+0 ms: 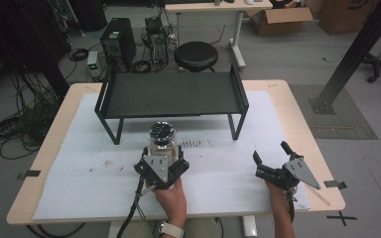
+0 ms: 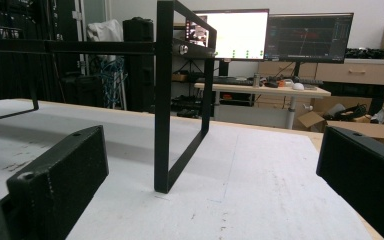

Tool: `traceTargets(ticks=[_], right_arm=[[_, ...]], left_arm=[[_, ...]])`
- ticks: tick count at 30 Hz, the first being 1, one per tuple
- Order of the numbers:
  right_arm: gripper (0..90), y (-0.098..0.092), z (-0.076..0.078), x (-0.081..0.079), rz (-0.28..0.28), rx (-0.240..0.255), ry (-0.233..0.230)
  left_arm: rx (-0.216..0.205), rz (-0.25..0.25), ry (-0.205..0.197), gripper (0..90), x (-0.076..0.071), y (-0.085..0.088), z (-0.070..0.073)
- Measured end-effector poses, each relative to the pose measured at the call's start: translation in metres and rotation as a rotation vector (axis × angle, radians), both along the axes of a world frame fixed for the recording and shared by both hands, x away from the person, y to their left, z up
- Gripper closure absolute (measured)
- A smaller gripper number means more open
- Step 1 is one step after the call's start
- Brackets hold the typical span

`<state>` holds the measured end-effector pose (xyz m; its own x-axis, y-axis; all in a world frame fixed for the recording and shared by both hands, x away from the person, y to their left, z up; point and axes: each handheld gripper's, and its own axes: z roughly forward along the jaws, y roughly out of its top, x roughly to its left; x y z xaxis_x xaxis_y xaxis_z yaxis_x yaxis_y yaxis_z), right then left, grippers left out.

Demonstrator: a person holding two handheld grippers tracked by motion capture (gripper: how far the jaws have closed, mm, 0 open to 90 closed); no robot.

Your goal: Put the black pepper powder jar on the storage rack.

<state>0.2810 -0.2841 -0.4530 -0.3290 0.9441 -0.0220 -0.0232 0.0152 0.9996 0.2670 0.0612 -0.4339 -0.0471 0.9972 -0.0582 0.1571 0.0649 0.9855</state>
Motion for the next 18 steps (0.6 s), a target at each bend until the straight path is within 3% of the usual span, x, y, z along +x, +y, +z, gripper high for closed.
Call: traceTargets(ticks=[8, 12, 18], right_arm=[[0.0, 0.0000, 0.0000, 0.0000, 0.003, -0.002, -0.001], [0.0, 0.0000, 0.0000, -0.0001, 0.004, -0.002, -0.003], [0.0, 0.0000, 0.0000, -0.0001, 0.006, -0.003, -0.003]], left_arm=[[0.009, 0.004, -0.015, 0.6, 0.0036, -0.0002, 0.0000], [0.035, -0.005, 0.002, 2.8, 0.0049, -0.0021, -0.0005], [0.016, -0.004, -0.011, 7.1, 0.0048, -0.0020, 0.0010]])
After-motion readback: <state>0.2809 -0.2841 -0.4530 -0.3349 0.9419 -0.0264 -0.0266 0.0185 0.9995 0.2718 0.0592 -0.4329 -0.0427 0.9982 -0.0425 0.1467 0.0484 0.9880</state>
